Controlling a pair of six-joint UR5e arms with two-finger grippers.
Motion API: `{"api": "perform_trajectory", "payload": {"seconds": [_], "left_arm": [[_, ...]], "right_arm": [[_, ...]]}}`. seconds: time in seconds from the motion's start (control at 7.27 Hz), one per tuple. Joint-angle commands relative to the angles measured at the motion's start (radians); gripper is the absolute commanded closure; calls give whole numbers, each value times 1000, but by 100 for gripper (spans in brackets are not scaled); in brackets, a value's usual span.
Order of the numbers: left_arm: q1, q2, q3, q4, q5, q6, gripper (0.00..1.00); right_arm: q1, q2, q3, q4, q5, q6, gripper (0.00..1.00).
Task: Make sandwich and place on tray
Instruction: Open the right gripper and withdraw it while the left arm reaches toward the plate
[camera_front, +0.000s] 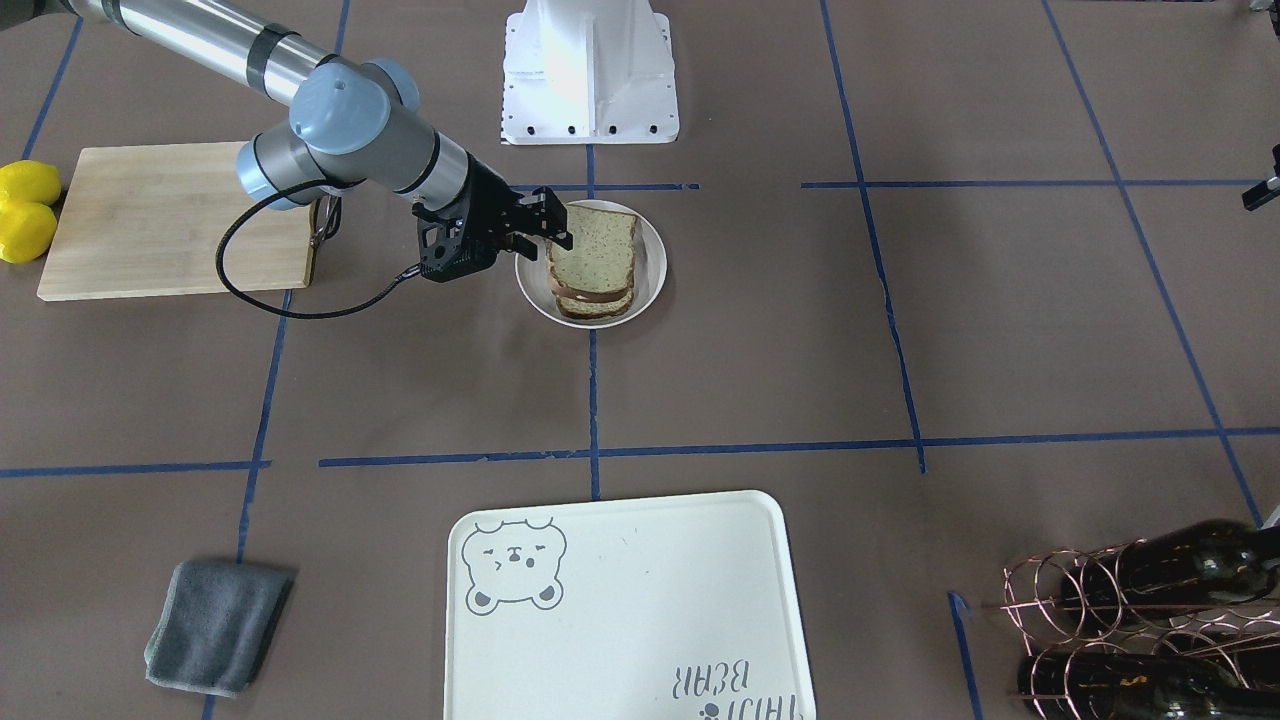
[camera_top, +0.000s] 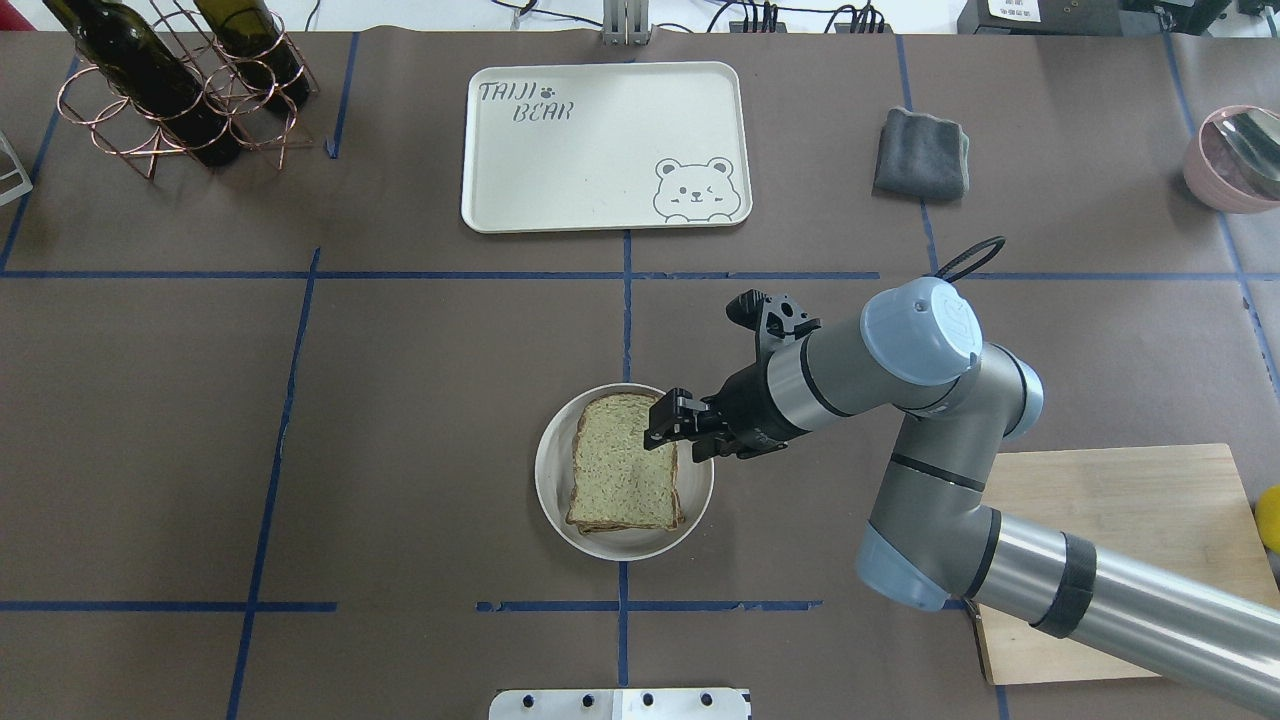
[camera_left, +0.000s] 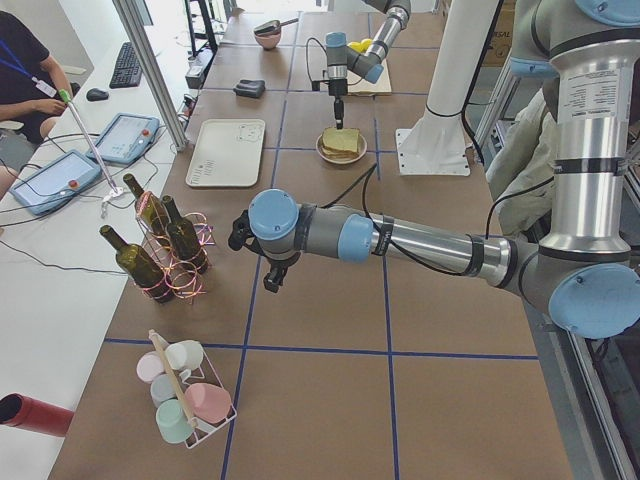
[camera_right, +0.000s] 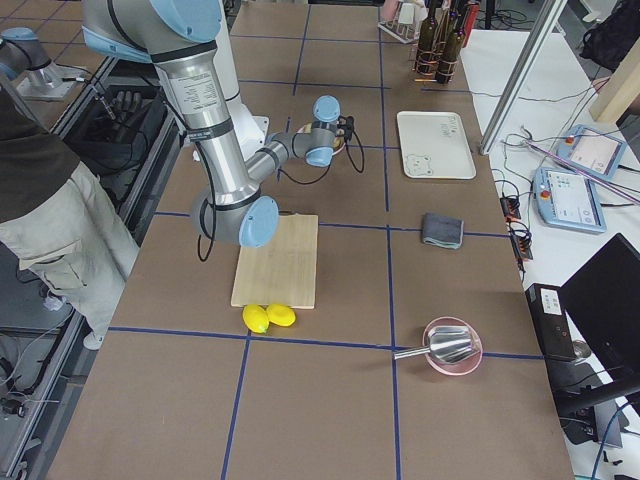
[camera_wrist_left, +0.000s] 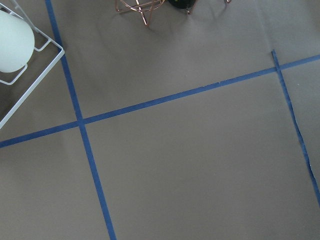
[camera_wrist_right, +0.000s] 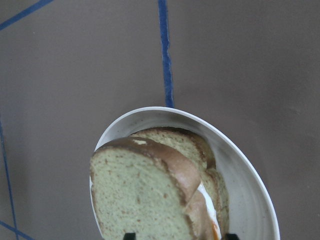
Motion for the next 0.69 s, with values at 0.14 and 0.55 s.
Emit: {"api": "perform_trajectory", "payload": {"seconds": [0.14,0.55], "left_arm": [[243,-10,3,-532,-39,-652,0],[587,-216,3,-787,285,-1365,0]], "right_arm": [[134,-164,126,6,70,0,0],[248,-369,228,8,68,-3,0]]}}
